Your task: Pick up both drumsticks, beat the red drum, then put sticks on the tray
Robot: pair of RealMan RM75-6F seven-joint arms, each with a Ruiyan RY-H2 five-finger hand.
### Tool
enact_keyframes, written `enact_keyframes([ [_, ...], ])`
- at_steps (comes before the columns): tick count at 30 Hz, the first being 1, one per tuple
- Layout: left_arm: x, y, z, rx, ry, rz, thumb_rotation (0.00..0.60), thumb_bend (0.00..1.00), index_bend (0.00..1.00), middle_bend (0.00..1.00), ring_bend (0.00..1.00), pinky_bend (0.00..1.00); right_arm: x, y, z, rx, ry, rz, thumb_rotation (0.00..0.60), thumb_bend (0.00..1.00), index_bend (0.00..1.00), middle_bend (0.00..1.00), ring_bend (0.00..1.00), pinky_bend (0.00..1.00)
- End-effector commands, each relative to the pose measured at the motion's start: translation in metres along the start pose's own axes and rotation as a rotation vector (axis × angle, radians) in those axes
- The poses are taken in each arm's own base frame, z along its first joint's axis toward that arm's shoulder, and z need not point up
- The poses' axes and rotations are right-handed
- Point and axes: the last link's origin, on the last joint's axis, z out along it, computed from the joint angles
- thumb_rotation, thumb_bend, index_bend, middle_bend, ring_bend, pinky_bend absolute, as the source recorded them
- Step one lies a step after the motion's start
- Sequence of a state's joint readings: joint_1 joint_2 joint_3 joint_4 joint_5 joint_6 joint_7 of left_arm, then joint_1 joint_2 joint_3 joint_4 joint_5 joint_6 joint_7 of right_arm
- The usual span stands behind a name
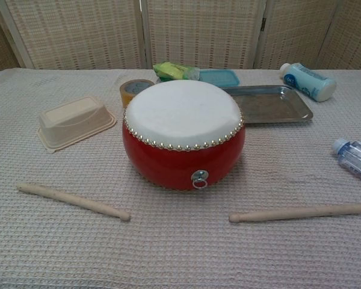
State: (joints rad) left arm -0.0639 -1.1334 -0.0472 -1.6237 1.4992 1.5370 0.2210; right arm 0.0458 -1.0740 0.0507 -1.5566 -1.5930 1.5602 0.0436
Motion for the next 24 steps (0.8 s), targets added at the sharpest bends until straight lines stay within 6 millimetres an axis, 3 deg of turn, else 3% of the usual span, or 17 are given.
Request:
enact_keyframes([
  [1, -0.002, 0.0, 0.0, -0.004, -0.005, 0.012, 0.6, 0.25, 0.0, 0.02, 0.02, 0.1, 0.001, 0.0, 0.0, -0.004, 0.007, -0.001, 0.6, 0.14, 0.0, 0.08, 0.0, 0.04],
  [12, -0.005, 0.005, 0.005, -0.049, -0.017, 0.006, 0.6, 0.26, 0.02, 0.05, 0.04, 0.11, 0.006, 0.0, -0.006, -0.007, 0.032, -0.003, 0.6, 0.14, 0.0, 0.08, 0.0, 0.04],
  [19, -0.006, 0.015, 0.015, -0.121, -0.021, -0.014, 0.6, 0.31, 0.13, 0.14, 0.1, 0.14, 0.009, 0.0, -0.006, -0.007, 0.042, -0.015, 0.6, 0.14, 0.0, 0.08, 0.0, 0.04],
  [24, -0.02, 0.051, 0.04, -0.304, -0.082, -0.066, 0.6, 0.35, 0.25, 0.22, 0.16, 0.18, 0.014, -0.002, 0.001, 0.014, 0.04, -0.023, 0.6, 0.14, 0.0, 0.08, 0.0, 0.04],
])
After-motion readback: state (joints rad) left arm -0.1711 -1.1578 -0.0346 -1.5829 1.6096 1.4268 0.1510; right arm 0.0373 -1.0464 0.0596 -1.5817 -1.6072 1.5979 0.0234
